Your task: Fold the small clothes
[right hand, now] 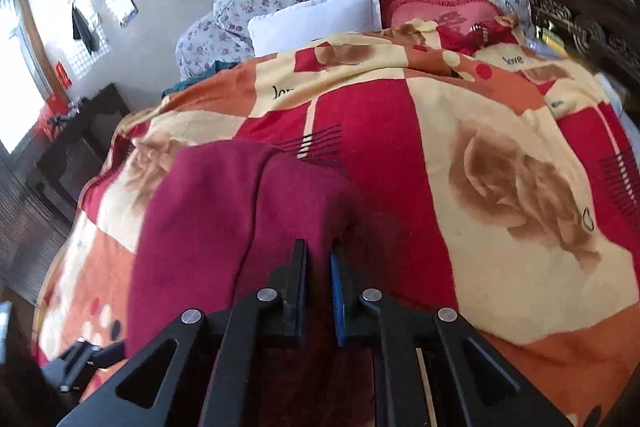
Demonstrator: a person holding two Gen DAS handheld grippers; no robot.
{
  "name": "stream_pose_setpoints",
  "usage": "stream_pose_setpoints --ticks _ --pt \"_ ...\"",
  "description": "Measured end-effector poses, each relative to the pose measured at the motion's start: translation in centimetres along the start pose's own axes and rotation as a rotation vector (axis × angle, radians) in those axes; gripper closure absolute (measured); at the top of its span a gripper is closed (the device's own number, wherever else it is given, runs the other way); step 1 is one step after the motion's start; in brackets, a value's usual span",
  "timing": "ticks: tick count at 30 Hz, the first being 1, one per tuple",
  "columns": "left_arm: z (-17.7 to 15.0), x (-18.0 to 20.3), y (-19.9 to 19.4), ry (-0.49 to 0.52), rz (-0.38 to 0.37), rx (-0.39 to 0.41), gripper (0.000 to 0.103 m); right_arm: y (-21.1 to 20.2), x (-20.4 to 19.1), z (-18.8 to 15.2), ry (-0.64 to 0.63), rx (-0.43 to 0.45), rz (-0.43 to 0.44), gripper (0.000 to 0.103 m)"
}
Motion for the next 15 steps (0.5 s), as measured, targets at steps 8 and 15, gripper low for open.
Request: stream_pose_setpoints --ticks 8,15 --pt "0.0 0.4 -1.0 0.018 0.039 0.010 0.025 -7.1 -4.0 -2.4 -0.083 0.080 0.084 0.088" --pt "-0.1 0.1 -1.7 0.012 0.028 0.007 0.025 -3.0 -2.6 -5.9 -0.164 0.015 -0.078 0.088"
Point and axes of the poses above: each gripper's, at about its wrist camera, not at the fingertips, and y roughly the way its jaws point, x to its right, z to its top, the point moved 6 cm from there along y, roughly the way its jaws point, and after that the axes turned 13 degrees about -z, right-handed, at the moved point
